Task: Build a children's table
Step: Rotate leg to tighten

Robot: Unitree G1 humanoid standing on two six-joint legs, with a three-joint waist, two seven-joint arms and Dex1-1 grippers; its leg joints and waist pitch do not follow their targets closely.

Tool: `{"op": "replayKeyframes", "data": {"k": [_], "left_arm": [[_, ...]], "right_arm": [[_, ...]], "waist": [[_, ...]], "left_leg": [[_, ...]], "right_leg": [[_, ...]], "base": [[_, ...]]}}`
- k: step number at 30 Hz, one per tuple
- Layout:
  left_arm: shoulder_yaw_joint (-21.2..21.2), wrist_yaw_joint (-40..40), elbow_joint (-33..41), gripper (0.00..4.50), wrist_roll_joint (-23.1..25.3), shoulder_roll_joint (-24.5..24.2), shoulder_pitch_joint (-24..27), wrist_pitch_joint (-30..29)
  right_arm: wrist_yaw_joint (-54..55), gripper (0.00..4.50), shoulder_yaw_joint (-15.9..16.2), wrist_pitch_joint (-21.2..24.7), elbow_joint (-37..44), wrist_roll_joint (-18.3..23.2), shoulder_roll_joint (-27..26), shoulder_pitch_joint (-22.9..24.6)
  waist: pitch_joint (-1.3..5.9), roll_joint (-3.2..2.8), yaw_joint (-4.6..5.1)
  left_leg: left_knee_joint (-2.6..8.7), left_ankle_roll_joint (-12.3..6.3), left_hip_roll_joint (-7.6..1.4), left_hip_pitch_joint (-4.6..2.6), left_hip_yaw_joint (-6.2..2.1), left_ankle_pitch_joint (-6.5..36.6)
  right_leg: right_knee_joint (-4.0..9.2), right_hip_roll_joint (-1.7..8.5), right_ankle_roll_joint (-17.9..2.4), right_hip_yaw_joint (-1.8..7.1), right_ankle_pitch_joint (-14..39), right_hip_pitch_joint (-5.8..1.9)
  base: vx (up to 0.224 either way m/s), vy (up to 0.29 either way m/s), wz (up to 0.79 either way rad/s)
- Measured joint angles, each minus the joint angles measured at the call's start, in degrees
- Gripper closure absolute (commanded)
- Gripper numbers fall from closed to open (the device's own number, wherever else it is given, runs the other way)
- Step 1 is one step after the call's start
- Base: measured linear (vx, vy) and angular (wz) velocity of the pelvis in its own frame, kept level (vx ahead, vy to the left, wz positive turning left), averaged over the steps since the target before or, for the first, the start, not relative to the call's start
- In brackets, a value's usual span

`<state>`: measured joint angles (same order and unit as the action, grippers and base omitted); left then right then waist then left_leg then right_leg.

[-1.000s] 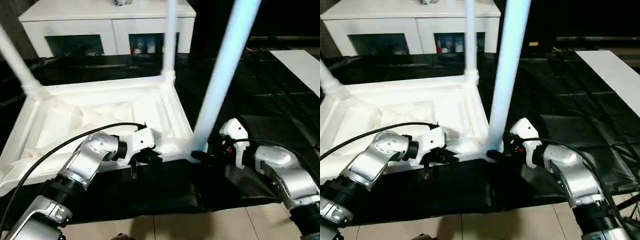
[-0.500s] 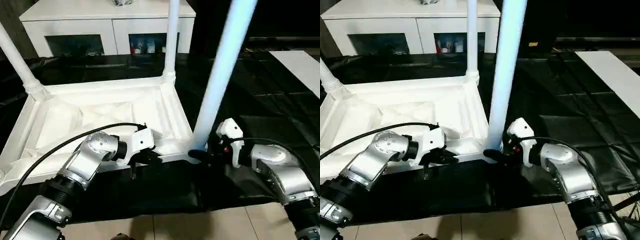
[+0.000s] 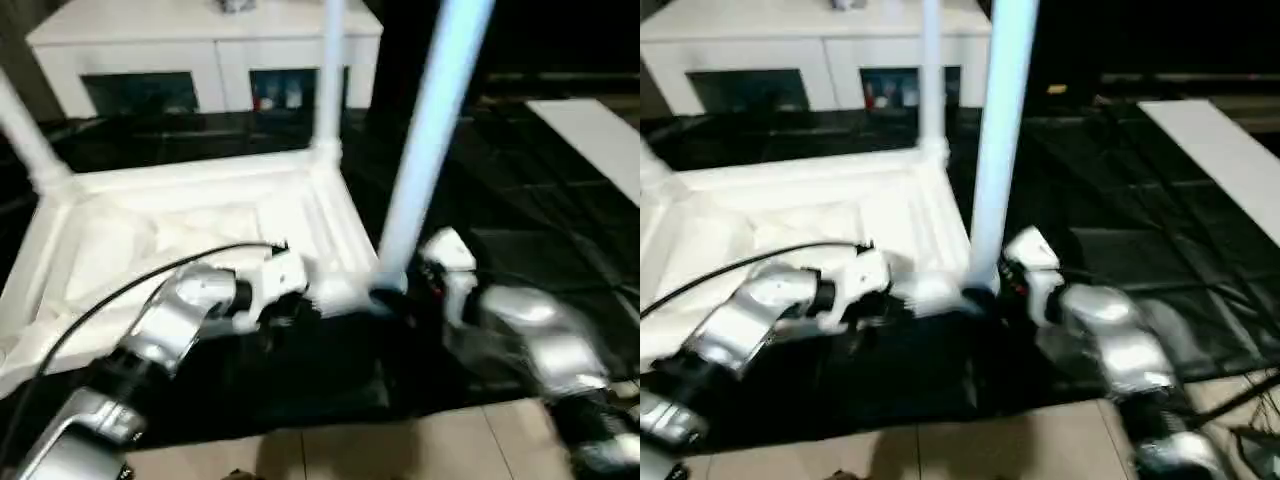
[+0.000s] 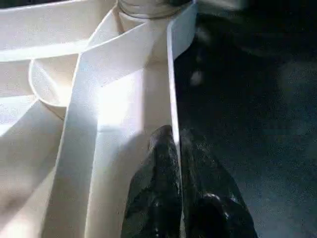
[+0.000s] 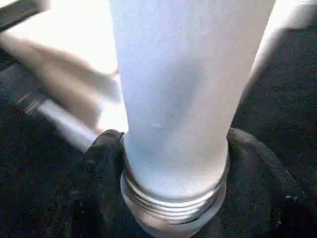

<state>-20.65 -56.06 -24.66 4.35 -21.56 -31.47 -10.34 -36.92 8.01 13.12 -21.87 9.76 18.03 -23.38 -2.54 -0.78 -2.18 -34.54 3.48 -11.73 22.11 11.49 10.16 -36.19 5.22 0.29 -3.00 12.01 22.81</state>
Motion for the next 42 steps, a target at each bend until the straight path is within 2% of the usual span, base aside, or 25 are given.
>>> {"op": "replayKeyframes", "data": {"k": [6, 9, 14, 16, 18, 21, 23, 26, 27, 30, 33, 35, 37, 39, 42], "left_arm": [[0.32, 14.87, -7.22, 4.50, 3.13, 9.58, -4.95, -4.60], [0.66, 20.58, -11.83, 4.50, 4.25, 14.13, -7.78, -5.52], [0.70, 23.90, -15.17, 4.50, 4.62, 16.74, -9.87, -5.60], [0.67, 23.90, -15.28, 4.50, 4.80, 16.42, -9.97, -5.30], [0.59, 23.58, -15.02, 4.50, 4.90, 15.61, -9.83, -4.79], [1.02, 22.73, -14.45, 4.50, 4.72, 14.58, -9.42, -4.49], [1.09, 21.54, -13.14, 4.50, 4.45, 13.63, -8.62, -4.50], [0.65, 15.18, -6.28, 4.50, 3.14, 8.28, -4.43, -3.68], [0.53, 12.32, -4.25, 4.50, 2.53, 6.07, -3.14, -2.79], [0.31, 5.57, -0.84, 4.50, 0.56, 2.37, -0.61, -0.74], [-0.39, 0.23, 1.75, 4.50, -1.23, -0.27, 1.06, 0.08], [-0.59, -3.10, 3.34, 4.50, -2.32, -2.07, 2.02, 0.19], [-0.60, -8.05, 6.04, 4.50, -4.38, -5.10, 3.71, -0.64], [-0.56, -10.17, 6.90, 4.50, -4.95, -5.98, 4.11, -1.79], [-0.64, -10.70, 6.91, 4.50, -4.91, -5.76, 4.11, -2.04]], "right_arm": [[24.38, 1.78, -5.05, 1.72, -9.37, -2.00, -9.99, -6.94], [35.60, 1.78, -8.10, 0.48, -16.43, -2.61, -14.34, -11.99], [40.67, 1.78, -9.95, -3.80, -24.18, -2.77, -16.67, -16.29], [38.89, 1.08, -9.38, -5.29, -24.63, -3.76, -16.29, -16.08], [35.99, 1.05, -7.31, -6.52, -23.38, -5.67, -15.01, -14.64], [34.53, 0.68, -6.17, -7.11, -22.61, -6.32, -14.27, -14.17], [33.08, 0.62, -5.60, -7.01, -20.03, -6.35, -13.57, -13.09], [23.95, 0.26, -3.00, -3.54, -9.78, -5.26, -8.49, -8.23], [19.31, 0.19, -2.02, -1.07, -6.04, -4.29, -6.39, -6.68], [9.76, 0.19, -0.45, 2.23, 0.15, -1.57, -1.62, -3.50], [0.22, 0.19, 1.37, 3.09, 5.05, 1.26, 4.00, -0.38], [-5.70, 0.19, 2.13, 3.12, 8.34, 2.81, 7.58, 1.68], [-13.38, 0.19, 2.68, 5.36, 13.25, 5.29, 12.56, 4.56], [-16.30, 0.19, 2.66, 7.41, 14.20, 5.83, 13.84, 5.12], [-17.26, 0.19, 3.34, 7.72, 14.18, 5.40, 13.62, 5.05]], "waist": [[0.02, -0.04, 0.16], [0.03, -0.03, 0.09], [0.05, -0.03, 0.03], [0.04, -0.02, -0.02], [0.04, -0.02, -0.13], [0.03, -0.02, 0.24], [0.03, -0.02, 0.23], [0.02, -0.04, 0.07], [0.02, -0.04, -0.02], [0.01, -0.02, -0.52], [0.01, -0.02, -1.28], [0.00, -0.04, -1.43], [-0.01, -0.03, -1.35], [-0.01, -0.03, -1.05], [-0.01, -0.02, -0.98]], "left_leg": [[0.01, 0.01, 0.19, -0.07, 0.06, -0.01], [0.01, 0.00, 0.26, -0.04, 0.06, -0.01], [0.02, -0.06, 0.33, -0.02, 0.05, -0.01], [0.02, -0.10, 0.33, 0.05, 0.05, -0.02], [0.04, -0.12, 0.33, 0.11, 0.05, -0.02], [0.08, -0.11, 0.30, 0.11, 0.02, -0.03], [0.12, -0.10, 0.27, 0.09, 0.01, -0.03], [0.20, -0.10, 0.19, 0.09, 0.00, -0.03], [0.21, -0.10, 0.15, 0.12, 0.00, -0.03], [0.17, -0.10, 0.13, 0.16, 0.01, -0.01], [0.14, -0.13, 0.19, 0.18, 0.04, 0.01], [0.12, -0.13, 0.19, 0.18, 0.04, 0.01], [0.15, -0.13, 0.18, 0.13, 0.05, 0.02], [0.14, -0.12, 0.18, 0.05, 0.05, 0.01], [0.13, -0.10, 0.18, 0.00, 0.05, 0.00]], "right_leg": [[0.05, 0.01, 0.01, 0.39, -0.13, -0.01], [0.08, 0.03, 0.02, 0.45, -0.15, 0.00], [0.14, 0.05, 0.03, 0.50, -0.15, 0.01], [0.17, 0.05, 0.04, 0.49, -0.15, 0.05], [0.19, 0.06, 0.05, 0.47, -0.16, 0.11], [0.17, 0.00, 0.16, 0.48, -0.22, 0.22], [0.16, -0.05, 0.17, 0.48, -0.22, 0.24], [0.18, -0.10, 0.29, 0.46, -0.14, 0.25], [0.18, -0.15, 0.29, 0.43, -0.14, 0.28], [0.24, -0.15, 0.29, 0.44, -0.14, 0.27], [0.28, -0.07, 0.29, 0.46, -0.14, 0.24], [0.28, -0.06, 0.29, 0.46, -0.14, 0.21], [0.31, -0.07, 0.29, 0.47, -0.14, 0.19], [0.26, -0.08, 0.29, 0.49, -0.15, 0.16], [0.18, -0.07, 0.26, 0.49, -0.18, 0.16]], "base": [[0.000, 0.000, 0.00], [0.000, 0.000, 0.00], [0.000, 0.000, 0.00], [0.000, 0.000, 0.00], [0.000, 0.000, 0.00], [0.000, 0.000, 0.00], [0.000, 0.000, 0.00], [0.000, 0.000, 0.00], [0.000, 0.000, 0.00], [0.000, 0.000, 0.00], [0.000, 0.000, 0.00], [0.000, 0.000, 0.00], [0.000, 0.000, 0.00], [0.000, 0.000, 0.00], [0.000, 0.000, 0.00]]}}
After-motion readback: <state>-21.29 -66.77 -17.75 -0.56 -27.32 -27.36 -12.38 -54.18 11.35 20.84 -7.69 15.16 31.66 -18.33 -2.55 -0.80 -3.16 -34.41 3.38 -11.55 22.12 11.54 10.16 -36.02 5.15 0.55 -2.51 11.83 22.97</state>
